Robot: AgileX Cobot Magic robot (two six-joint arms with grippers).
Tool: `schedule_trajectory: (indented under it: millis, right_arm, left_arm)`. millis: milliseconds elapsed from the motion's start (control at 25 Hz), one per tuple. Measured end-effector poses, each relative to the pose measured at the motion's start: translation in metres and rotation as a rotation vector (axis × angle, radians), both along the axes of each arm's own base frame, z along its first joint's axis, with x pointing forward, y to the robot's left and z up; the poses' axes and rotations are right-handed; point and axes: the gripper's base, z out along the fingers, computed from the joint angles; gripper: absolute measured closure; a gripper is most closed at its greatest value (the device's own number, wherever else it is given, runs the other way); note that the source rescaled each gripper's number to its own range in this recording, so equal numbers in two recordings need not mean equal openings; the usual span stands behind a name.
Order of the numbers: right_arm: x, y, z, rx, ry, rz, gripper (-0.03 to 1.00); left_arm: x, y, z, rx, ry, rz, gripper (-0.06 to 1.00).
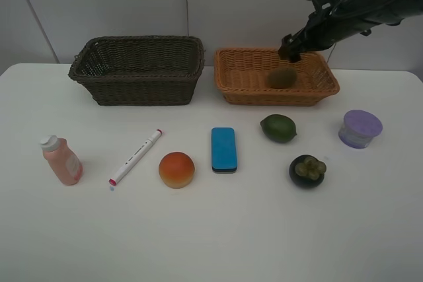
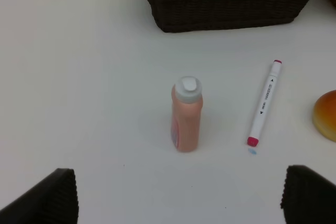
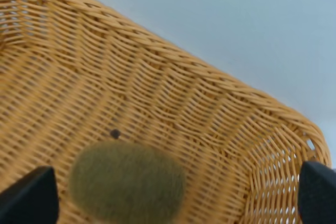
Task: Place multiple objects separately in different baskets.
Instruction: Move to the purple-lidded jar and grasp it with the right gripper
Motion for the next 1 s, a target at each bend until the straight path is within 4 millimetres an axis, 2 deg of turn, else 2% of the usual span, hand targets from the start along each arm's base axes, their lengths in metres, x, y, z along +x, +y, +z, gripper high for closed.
schedule_trajectory:
  millis: [240,560,1000]
  right_arm:
    - [-0.034,-0.008,0.014,0.056,0.018,-0.049,-0.03]
    - [-0.072,-0.039,0.021,0.121,0.148,-0.174,-0.03]
    - [-0.097,-0.082,0.002,0.156,0.327,-0.359,-0.03]
  left_arm:
    - [0.0,0.0,0.0,0.0,0.0,0.0,-0.06]
    - [0.0,0.0,0.0,0.0,0.0,0.0,-0.06]
    - [0.0,0.0,0.0,0.0,0.0,0.0,-0.06]
